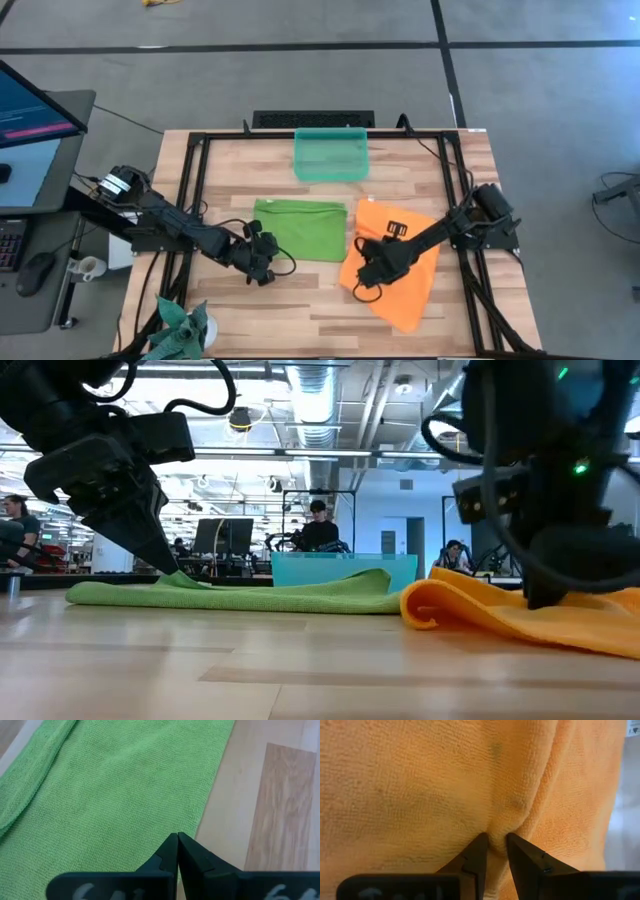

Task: Roll microfiber towels into tight, uniform cylinder then place into a basket
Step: Fold the green microfiber towel

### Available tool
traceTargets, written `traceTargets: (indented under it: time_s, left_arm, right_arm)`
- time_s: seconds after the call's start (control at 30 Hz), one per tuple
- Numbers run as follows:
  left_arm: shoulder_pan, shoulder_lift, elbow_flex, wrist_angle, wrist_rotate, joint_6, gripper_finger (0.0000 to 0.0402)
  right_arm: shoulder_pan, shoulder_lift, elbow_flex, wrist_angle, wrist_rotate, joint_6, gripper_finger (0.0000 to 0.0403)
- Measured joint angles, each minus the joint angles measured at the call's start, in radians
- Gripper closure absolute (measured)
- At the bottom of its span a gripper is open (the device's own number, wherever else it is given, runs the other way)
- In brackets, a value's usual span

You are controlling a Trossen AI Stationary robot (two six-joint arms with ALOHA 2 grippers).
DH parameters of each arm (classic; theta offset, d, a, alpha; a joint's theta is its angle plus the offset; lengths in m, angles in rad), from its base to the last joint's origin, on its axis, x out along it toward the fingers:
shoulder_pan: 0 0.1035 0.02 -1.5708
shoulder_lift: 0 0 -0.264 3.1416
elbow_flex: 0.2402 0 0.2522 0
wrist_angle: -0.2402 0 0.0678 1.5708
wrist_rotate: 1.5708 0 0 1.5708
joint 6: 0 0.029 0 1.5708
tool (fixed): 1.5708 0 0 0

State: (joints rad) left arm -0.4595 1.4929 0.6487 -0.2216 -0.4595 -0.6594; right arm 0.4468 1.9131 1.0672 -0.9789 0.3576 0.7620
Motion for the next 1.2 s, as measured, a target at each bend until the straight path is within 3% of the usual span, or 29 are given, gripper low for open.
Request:
traceTargets:
  time_s: [0.27, 0.5, 0.7, 0.9, 1.2]
  left_arm:
    - [0.0, 0.0, 0.0, 0.004, 0.0, 0.0, 0.0401]
    - [0.0, 0.0, 0.0, 0.004, 0.003, 0.0, 0.0401]
    - [0.0, 0.0, 0.0, 0.003, 0.006, 0.0, 0.0401]
    - [0.0, -0.001, 0.0, -0.004, 0.008, -0.015, 0.0401]
    - [0.014, -0.001, 0.0, -0.014, -0.038, -0.032, 0.0401]
  right_arm:
    - [-0.178, 0.004, -0.05, -0.093, 0.0, -0.102, 0.0302]
    - [-0.358, 0.008, -0.084, -0.144, 0.068, -0.134, 0.0304]
    - [-0.443, -0.072, -0.085, -0.16, 0.1, -0.142, 0.0307]
    - [-0.404, -0.245, -0.085, -0.16, 0.109, -0.102, 0.0308]
    - [-0.172, -0.508, -0.083, 0.021, 0.129, 0.023, 0.0308]
